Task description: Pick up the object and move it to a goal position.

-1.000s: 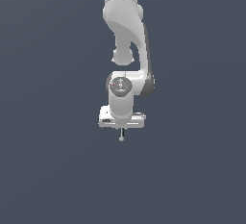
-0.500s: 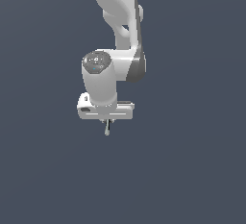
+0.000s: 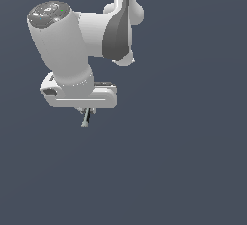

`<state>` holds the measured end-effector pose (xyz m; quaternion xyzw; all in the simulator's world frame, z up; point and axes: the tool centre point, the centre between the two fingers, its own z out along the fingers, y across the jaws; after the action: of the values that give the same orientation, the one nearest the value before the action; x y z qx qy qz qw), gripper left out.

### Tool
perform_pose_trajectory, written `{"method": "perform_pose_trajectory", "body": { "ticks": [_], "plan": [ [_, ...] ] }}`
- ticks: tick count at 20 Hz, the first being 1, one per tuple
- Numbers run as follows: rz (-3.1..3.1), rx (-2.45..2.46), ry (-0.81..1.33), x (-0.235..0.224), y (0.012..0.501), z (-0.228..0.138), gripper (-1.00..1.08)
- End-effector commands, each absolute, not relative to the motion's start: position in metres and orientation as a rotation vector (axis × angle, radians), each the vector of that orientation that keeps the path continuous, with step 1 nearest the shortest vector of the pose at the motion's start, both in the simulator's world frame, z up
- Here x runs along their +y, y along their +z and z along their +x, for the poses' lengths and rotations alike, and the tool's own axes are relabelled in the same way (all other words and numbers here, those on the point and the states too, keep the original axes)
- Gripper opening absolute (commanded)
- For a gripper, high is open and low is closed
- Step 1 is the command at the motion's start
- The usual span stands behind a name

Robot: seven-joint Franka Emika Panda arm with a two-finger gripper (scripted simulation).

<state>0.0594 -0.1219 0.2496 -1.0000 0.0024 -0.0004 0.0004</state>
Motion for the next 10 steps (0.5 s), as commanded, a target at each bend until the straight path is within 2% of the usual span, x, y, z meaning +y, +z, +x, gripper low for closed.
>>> {"method": "perform_pose_trajectory", "body": {
  "ticks": [1,10],
  "plan": [
    [-3.140,0.007,0.000,-0.135,0.273,0.063,-1.00],
    [-3.141,0.006,0.000,-0.166,0.324,0.074,-1.00]
  ]
}}
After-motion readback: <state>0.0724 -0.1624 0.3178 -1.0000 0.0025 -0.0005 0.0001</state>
